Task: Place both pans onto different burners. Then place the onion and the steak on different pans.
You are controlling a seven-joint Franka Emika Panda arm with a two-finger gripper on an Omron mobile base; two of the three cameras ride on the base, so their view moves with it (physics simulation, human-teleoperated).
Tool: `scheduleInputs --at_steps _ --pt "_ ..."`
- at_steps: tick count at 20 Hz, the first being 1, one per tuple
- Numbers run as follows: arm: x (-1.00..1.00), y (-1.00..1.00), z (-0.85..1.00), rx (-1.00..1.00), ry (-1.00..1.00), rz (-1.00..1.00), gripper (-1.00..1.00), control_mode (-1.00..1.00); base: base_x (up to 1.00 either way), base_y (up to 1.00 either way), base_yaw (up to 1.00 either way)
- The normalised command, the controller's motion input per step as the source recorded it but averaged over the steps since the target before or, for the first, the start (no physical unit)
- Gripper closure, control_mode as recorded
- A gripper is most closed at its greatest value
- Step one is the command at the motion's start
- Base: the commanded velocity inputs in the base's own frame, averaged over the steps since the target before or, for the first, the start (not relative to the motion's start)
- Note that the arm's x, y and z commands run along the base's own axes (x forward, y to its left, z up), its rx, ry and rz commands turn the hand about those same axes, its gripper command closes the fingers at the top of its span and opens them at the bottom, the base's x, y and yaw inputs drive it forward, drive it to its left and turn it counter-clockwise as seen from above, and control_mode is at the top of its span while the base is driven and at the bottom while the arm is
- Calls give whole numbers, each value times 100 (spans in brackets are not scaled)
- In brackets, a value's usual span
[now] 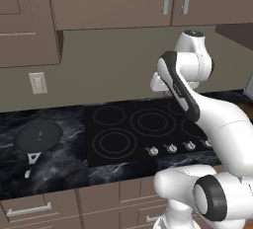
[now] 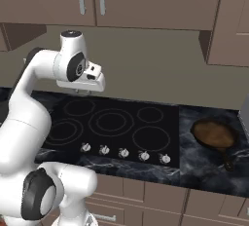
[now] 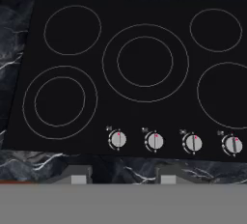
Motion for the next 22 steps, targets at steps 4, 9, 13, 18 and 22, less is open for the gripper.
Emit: scheduleInputs --at_steps 4,9,13,18,22 --pt "-6 0 -3 3 0 0 -100 -100 0 0 0" --pt "-27 0 -19 5 0 0 -100 -100 0 0 0" --pt "-32 3 -30 5 -2 0 -100 -100 0 0 0" --pt "-21 12 -29 1 0 0 -100 -100 0 0 0" --pt "-9 23 -19 0 0 0 -100 -100 0 0 0"
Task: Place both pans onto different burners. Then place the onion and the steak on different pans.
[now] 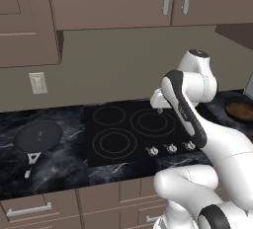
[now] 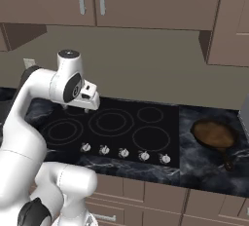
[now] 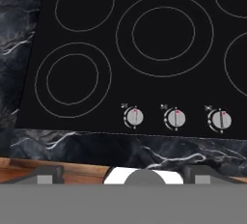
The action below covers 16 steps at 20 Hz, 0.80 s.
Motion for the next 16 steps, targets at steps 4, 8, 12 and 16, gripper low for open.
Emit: scheduleInputs --at_steps 4,8,12,16 --pt "-3 34 -11 0 0 0 -100 -100 0 0 0" --pt "-3 40 -12 0 0 0 -100 -100 0 0 0" --pt "-4 43 -16 0 0 0 -100 -100 0 0 0" --pt "-1 43 -13 0 0 0 -100 -100 0 0 0"
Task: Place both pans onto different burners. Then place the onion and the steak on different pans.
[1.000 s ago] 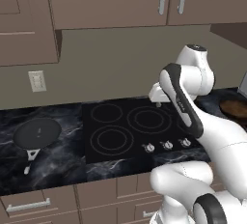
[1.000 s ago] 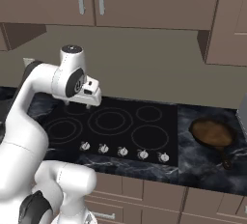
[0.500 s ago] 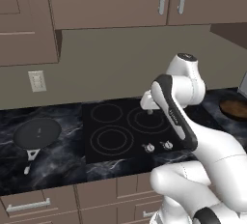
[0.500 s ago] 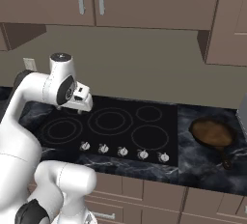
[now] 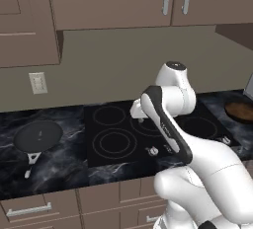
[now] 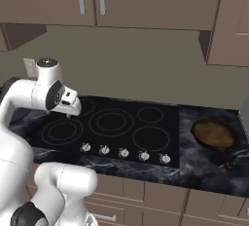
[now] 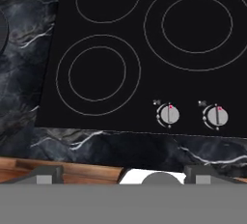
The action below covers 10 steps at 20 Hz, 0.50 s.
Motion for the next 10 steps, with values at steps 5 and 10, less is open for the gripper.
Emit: scheduleInputs --at_steps 5,10 --pt "0 42 -15 0 0 0 -100 -100 0 0 0" --pt "-2 45 -17 0 0 0 -100 -100 0 0 0"
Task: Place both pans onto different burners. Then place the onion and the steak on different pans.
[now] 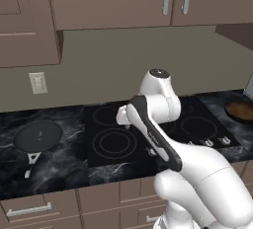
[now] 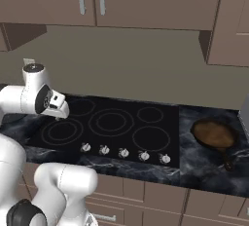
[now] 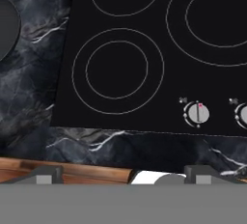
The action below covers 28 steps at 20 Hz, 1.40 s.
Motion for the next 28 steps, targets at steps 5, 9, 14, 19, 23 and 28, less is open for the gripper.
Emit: scheduleInputs --at_steps 5,9,14,19,23,28 --pt "-2 50 -19 0 0 0 -100 -100 0 0 0" --pt "-2 44 -17 0 0 0 -100 -100 0 0 0" --pt "0 46 -14 0 0 0 -100 -100 0 0 0" --pt "0 41 -8 0 0 0 -100 -100 0 0 0" --pt "0 37 -7 0 0 0 -100 -100 0 0 0" --pt "4 38 -8 0 0 0 -100 -100 0 0 0"
